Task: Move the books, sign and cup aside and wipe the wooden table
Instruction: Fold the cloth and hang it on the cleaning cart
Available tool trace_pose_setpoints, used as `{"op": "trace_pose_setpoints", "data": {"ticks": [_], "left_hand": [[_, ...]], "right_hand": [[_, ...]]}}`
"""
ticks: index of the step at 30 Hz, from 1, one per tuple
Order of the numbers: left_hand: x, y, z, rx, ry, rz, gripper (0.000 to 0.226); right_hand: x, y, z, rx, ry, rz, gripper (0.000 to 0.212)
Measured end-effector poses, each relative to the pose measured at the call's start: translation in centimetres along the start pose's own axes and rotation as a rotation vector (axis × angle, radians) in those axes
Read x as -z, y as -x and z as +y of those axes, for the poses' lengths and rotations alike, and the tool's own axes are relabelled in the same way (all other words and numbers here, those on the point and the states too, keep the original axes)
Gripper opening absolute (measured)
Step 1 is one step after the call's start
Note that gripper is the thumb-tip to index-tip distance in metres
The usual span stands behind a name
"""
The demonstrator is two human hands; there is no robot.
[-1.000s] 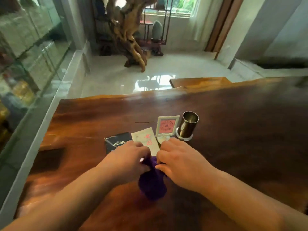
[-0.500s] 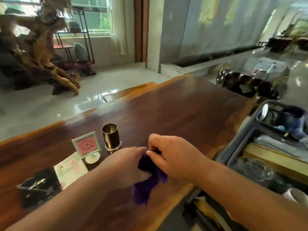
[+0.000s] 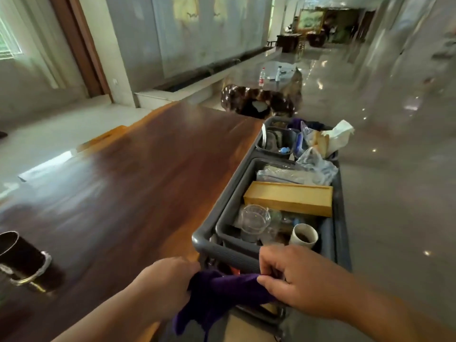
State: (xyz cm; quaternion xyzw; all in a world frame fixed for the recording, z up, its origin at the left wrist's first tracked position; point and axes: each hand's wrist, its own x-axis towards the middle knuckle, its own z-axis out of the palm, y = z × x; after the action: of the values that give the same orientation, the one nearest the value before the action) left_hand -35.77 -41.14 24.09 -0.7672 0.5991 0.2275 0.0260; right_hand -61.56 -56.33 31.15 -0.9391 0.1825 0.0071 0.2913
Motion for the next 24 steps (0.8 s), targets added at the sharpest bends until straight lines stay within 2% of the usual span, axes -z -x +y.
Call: {"op": "trace_pose_setpoints", "data": {"ticks": [2,5,10,13,16,18,20,22,24], "left_hand": [[0.1,-2.2,0.9,0.016,-0.04,-0.024,0.012],[1.6,-5.6,1.7,0.002,-0.109,-0.008,0.018],[4.1,-11.4,3.5,0.083,-0.077,0.169,0.022],[3.4,-13.5,4.5,0.106,-0.035,0.192,0.026],[2.2,-14.3,4.8,0.079,-0.013,0.101,0.028],[1.7,-14.0,4.7,0.054,0.003,0.014,0.045],[1.6,-13.4,4.5,0.006,-0.034,-0.058,0.054],[1.5,-12.8,4.3,-0.051,-0.126,-0.08,0.048],[1.3,-12.1,4.1,-0.09,-0.171,-0.033,0.043]], "right_hand": [[0.8,1.3,3.1,-0.094,0.005,-0.023,0.016],[1.6,2.0,7.4,-0.221,0.016,-0.028,0.014],[1.6,-0.5,12.5,-0.389,0.158,0.127,0.018],[0.9,-2.7,14.4,-0.443,0.207,0.099,0.016],[-0.6,-4.0,15.4,-0.467,0.236,-0.036,0.012],[-1.7,-4.5,15.6,-0.459,0.266,-0.105,0.008],[-2.5,-5.1,15.2,-0.399,0.322,-0.062,0.012],[-2.9,-5.9,14.1,-0.311,0.291,0.005,0.02],[-3.6,-7.1,12.6,-0.212,0.209,0.012,0.029]]}}
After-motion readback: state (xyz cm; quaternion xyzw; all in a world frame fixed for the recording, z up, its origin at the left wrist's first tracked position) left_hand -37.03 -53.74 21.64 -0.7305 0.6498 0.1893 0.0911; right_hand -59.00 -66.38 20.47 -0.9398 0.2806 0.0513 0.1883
